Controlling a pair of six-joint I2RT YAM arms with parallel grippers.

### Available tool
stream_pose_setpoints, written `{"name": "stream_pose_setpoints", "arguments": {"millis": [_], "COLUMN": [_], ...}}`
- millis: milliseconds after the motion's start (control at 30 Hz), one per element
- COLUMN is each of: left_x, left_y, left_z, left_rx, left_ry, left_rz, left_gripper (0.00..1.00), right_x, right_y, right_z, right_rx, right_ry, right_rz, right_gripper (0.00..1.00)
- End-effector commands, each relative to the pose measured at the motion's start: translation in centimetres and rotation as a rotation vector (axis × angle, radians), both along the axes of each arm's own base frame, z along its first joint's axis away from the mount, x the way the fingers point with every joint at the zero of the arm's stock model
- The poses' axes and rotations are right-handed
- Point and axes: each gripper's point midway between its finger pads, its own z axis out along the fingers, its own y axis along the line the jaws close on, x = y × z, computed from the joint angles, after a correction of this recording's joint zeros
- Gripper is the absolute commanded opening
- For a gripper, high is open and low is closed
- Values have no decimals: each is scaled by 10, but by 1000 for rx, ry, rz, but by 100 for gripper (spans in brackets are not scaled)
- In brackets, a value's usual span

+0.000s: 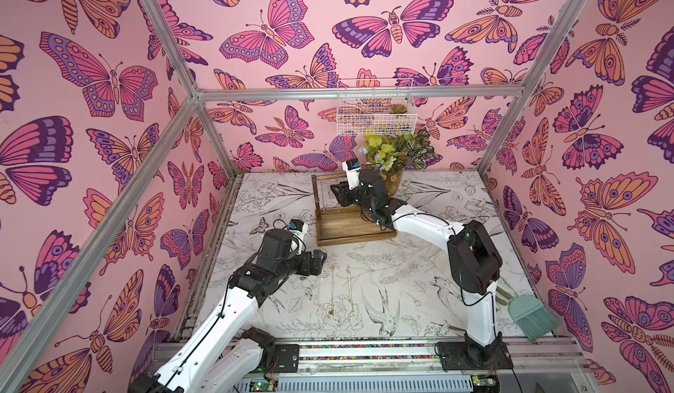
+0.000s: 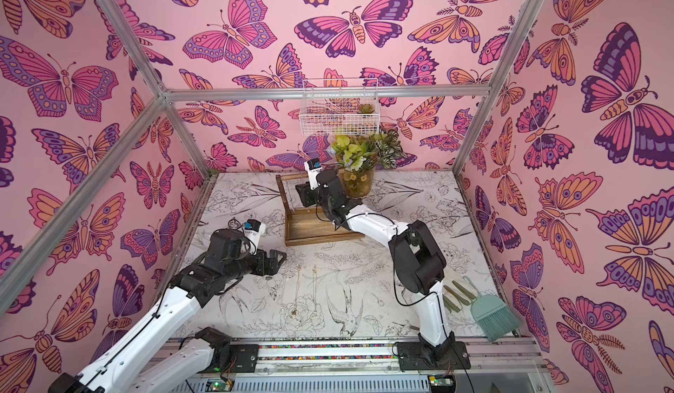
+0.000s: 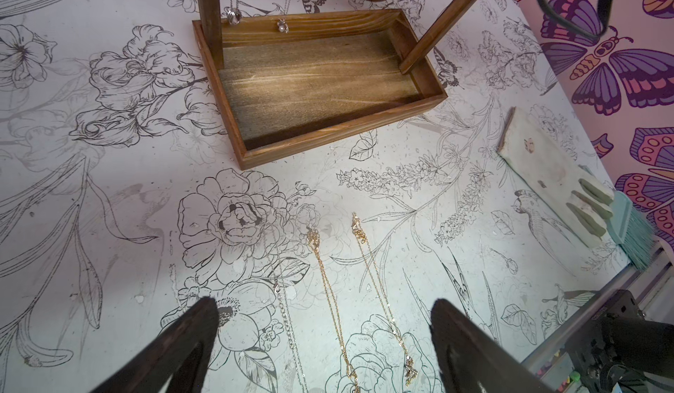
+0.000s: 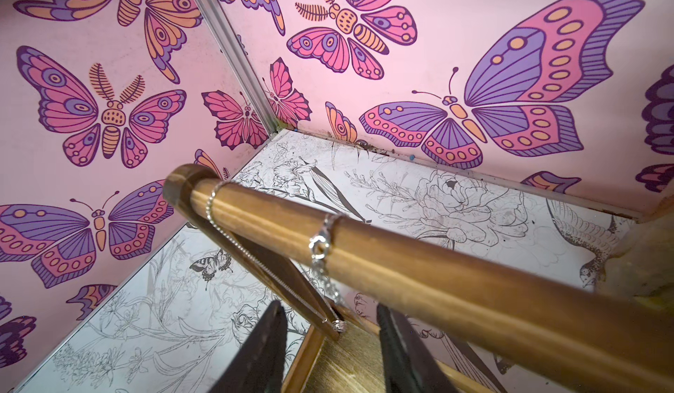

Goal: Take the necklace off the jewelry display stand
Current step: Take off the necklace from the stand.

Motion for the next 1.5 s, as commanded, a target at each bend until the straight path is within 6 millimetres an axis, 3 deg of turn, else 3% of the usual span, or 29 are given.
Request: {"name": "stream_pose_setpoints", "arguments": {"millis": [0, 300, 667, 1067, 1467], "left_x": [-6, -8, -10, -9, -10], "left_y": [3, 7, 9, 9, 7], "left_z": [-4, -7, -11, -11, -13], "left_rx": [12, 15, 15, 16, 12], "left_ry": [1, 6, 17, 17, 23], "left_rz": [-13, -3, 1, 1, -5], "left_gripper": [93, 93, 93, 93, 94], "right_x": [7, 10, 12, 5, 2], "right_y": [4, 7, 8, 1, -18], "right_z": [12, 10, 14, 23, 30], "right_rx": [18, 31, 39, 30, -3], "right_ry": [-39, -42, -48, -63, -71], "right_rz": [-37, -37, -38, -46, -73], "right_gripper": [42, 37, 15, 3, 0]}}
